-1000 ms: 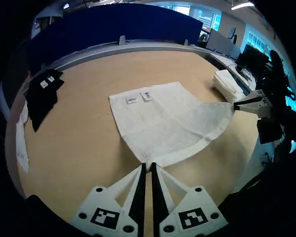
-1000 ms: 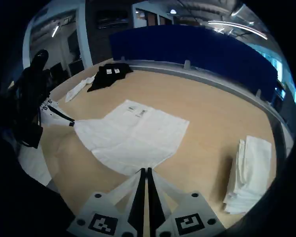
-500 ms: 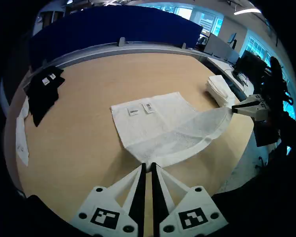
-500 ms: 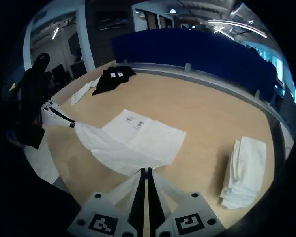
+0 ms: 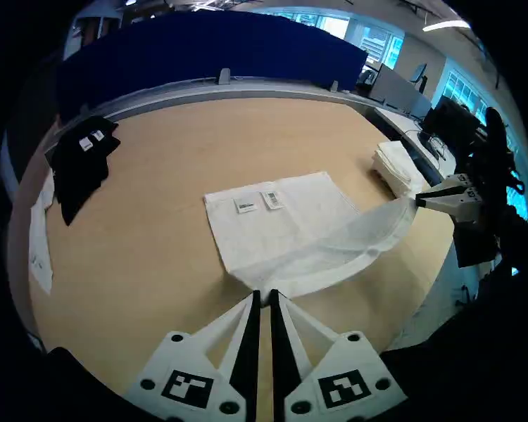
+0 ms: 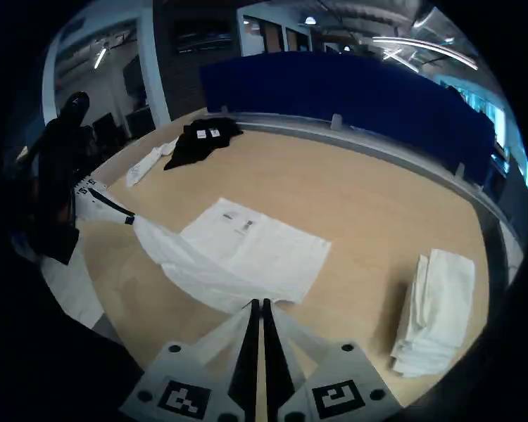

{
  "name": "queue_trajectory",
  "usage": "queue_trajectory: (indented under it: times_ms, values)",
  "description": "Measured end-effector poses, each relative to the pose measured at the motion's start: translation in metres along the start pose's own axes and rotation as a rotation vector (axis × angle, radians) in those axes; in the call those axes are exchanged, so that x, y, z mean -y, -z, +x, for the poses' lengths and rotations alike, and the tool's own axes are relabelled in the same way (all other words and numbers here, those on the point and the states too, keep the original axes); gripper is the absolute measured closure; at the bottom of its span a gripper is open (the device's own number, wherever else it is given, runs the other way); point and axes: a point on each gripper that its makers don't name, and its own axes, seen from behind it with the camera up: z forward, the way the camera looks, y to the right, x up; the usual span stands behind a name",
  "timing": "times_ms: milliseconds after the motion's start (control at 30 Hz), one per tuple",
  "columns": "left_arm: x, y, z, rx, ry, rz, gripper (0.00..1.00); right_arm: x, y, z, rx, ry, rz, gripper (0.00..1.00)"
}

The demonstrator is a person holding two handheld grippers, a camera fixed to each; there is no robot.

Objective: Fold towel

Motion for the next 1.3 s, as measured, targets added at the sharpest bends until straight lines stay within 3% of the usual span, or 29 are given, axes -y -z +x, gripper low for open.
queue_trajectory:
  times_ms: [300,667,867,1300]
  values:
    - [0.012,-0.014,0.023,-0.026,0.007,0.019,0.90,-0.021,-0.019,0.019,-0.017,0.000,-0.026,0.97]
    - [0.035,-0.048,0.047,-0.036,-0.010,0.046,0.90,-0.050,-0.060,0.037,-0.016,0.000,-0.057,0.97]
    - [0.044,-0.067,0.050,-0.021,-0.001,0.051,0.90,-0.059,-0.078,0.035,0.001,-0.011,-0.061,0.97]
    - [0.051,-0.093,0.044,0.011,-0.026,0.049,0.90,-0.071,-0.098,0.022,0.034,-0.035,-0.068,0.97]
